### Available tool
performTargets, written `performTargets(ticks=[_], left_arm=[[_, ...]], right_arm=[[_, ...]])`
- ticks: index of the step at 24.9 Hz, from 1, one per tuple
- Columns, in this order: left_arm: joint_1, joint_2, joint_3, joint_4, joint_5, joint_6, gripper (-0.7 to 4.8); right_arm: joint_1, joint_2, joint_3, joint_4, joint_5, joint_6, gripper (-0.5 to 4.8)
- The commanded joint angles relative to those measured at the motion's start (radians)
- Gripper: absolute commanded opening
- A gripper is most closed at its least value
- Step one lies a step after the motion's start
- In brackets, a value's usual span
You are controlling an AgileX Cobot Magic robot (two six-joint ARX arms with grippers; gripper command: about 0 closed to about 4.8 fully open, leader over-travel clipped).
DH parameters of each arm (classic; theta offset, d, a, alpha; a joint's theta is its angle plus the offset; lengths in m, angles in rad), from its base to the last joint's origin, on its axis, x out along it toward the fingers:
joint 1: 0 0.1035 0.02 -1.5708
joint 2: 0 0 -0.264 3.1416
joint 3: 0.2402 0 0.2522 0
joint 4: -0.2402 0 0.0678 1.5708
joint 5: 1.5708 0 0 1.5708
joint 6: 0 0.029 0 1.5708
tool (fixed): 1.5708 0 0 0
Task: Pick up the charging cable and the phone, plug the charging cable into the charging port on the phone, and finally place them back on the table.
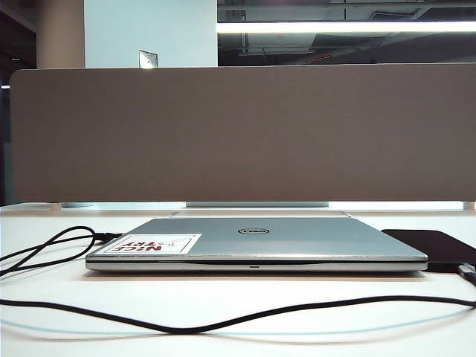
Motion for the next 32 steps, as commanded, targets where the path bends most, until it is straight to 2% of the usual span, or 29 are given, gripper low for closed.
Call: performTargets(ticks=[1, 3, 8, 32], left_arm=[[0.078, -0.01, -0.029, 0.003, 0.001, 0.009, -0.06], [0.106, -0.01, -0.054, 0.0, 0.001, 0.01, -0.06], [0.105, -0.01, -0.059, 0.028, 0.001, 0.107, -0.06], [0.105, -0.01, -0.059, 0.03, 0.001, 0.102, -0.06]], right_arm=[[-0.001, -0.002, 0.006, 0.021, 0.002, 0.004, -0.06], [-0.001, -0.002, 0.006, 0.02, 0.002, 0.004, -0.06], [-0.001, -0.002, 0.006, 0.018, 0.002, 0.004, -0.06], [-0.001, -0.002, 0.006, 0.018, 0.003, 0.004, -0.06]])
